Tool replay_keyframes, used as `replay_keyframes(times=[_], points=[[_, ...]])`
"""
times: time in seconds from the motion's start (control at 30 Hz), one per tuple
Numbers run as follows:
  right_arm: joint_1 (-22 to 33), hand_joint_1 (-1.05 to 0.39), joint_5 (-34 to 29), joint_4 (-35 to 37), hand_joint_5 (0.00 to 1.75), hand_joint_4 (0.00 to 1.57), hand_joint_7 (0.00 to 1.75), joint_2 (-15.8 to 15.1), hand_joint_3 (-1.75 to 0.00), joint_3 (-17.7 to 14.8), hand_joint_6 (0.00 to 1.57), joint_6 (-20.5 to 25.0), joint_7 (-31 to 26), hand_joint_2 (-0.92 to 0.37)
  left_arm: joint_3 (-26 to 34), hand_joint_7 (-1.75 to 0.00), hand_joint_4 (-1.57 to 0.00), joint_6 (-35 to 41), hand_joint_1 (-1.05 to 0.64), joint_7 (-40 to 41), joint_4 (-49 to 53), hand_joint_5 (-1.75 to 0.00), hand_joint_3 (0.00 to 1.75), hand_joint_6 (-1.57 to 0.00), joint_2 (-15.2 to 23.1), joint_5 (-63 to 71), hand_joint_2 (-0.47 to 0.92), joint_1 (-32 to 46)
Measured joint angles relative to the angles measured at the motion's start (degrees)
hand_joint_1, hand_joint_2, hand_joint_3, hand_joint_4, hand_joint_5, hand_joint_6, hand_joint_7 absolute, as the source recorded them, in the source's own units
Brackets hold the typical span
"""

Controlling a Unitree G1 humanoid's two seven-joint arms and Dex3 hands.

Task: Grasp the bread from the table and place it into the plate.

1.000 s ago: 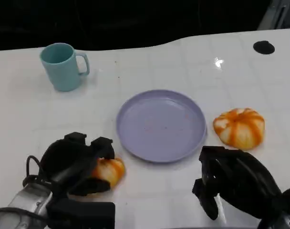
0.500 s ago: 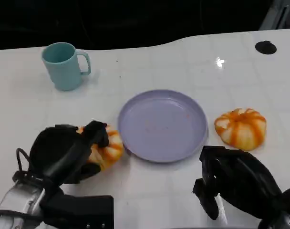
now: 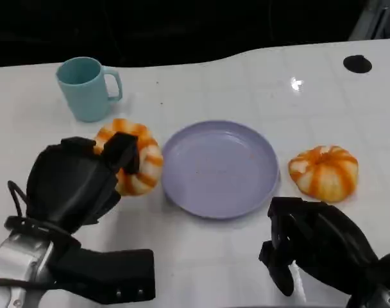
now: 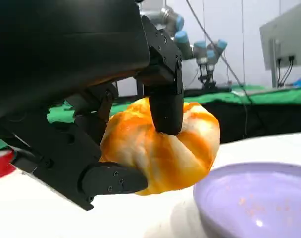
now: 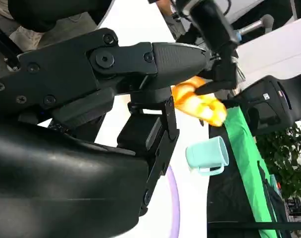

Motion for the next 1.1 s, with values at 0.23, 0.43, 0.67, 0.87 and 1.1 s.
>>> replay_keyframes(times=[0.23,0.43,0.67,0.87,1.1], points=[[-0.23,-0.93,0.02,0.88,1.63,1.27,1.56,0.05,-0.38,-0.01,1.09,0.06,0.05,-0.92,-0.2,-1.55,-0.84,-3.83,-0.24,0.02,2.38,-1.75,1.09,-0.74,-1.34,-1.23,0.48,-5.49],[-0.31,-0.93,-0.25,1.07,1.62,1.28,1.55,0.09,-0.4,0.08,1.09,0.36,-0.18,-0.92,-1.68,-1.67,-0.89,-7.86,-0.21,-0.45,10.49,-1.75,1.19,-0.73,-4.82,-4.7,0.42,-13.08],[-0.32,-0.92,-0.14,1.21,1.61,1.27,1.54,0.2,-0.39,0.0,1.09,0.44,-0.19,-0.92,-3.31,-1.74,-0.92,-10.87,-0.21,-3.7,23.5,-1.75,1.23,-0.71,-10.09,-10.57,0.42,-20.89],[-0.36,-0.92,-0.13,1.29,1.61,1.27,1.53,0.27,-0.4,0.01,1.08,0.49,-0.17,-0.92,-4.69,-1.74,-0.93,-11.39,-0.2,-7.86,33.9,-1.75,1.13,-0.76,-12.89,-13.51,0.43,-27.59],[-0.38,-0.93,-0.03,1.27,1.6,1.28,1.52,0.49,-0.36,0.06,1.09,0.51,-0.34,-0.92,-5.32,-1.73,-0.94,-12.7,-0.23,-12.55,42.39,-1.75,1.26,-0.77,-14.68,-16.92,0.43,-32.72]])
